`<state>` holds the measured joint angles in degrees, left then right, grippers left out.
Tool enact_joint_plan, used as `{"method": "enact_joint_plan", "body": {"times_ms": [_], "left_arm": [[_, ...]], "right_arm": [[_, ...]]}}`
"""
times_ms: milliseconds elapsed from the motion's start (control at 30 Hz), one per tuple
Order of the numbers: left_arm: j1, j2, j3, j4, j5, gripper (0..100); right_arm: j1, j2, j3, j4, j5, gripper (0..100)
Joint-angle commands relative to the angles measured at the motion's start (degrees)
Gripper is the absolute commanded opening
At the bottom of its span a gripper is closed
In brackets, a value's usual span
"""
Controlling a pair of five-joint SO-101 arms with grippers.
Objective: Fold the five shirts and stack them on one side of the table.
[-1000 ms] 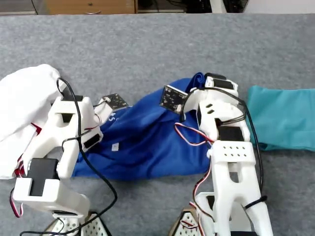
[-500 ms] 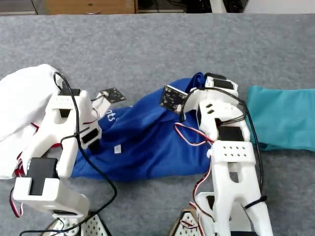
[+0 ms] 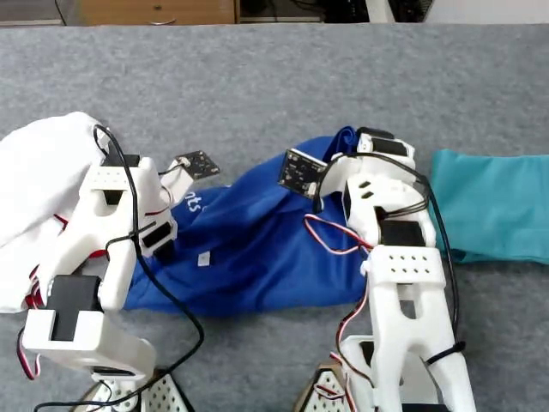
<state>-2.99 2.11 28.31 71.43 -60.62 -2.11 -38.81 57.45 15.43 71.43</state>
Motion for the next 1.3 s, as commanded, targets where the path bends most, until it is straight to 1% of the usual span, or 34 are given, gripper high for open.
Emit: {"method": "enact_joint_plan", "body": {"times_ms": [0,100,300,500,700,867,1133,1167,1267], "left_arm": [[-0.7,-0.22,-0.26,-0.09,-0.35,15],[-0.62,-0.22,1.14,-0.44,-0.44,10],[-0.62,-0.22,1.85,-0.26,-3.08,2],[-0.79,-0.92,0.35,0.44,-2.81,2],[-0.62,-0.92,-10.73,11.34,-2.73,2],[-0.62,-0.75,-18.37,16.88,-2.73,2],[-0.7,-0.92,-18.64,17.85,-2.64,2],[-0.79,-0.92,-20.22,18.37,-2.29,2],[-2.81,-3.21,-29.71,20.48,3.25,2]], "right_arm": [[0.75,0.13,-2.42,-1.41,0.79,0.2],[0.75,0.04,-2.42,-1.41,0.79,0.2],[0.84,-0.04,-2.42,-1.41,0.79,0.2],[1.01,-0.22,-3.65,-1.41,0.79,0.2],[2.15,-0.13,-6.99,-1.14,0.79,0.2],[2.68,-0.13,-7.78,-1.05,0.79,0.2],[3.38,-0.84,-9.45,-1.14,0.79,0.2],[4.0,-1.54,-10.42,-1.14,0.79,0.2],[5.93,-4.79,-14.02,-1.23,0.53,0.2]]}}
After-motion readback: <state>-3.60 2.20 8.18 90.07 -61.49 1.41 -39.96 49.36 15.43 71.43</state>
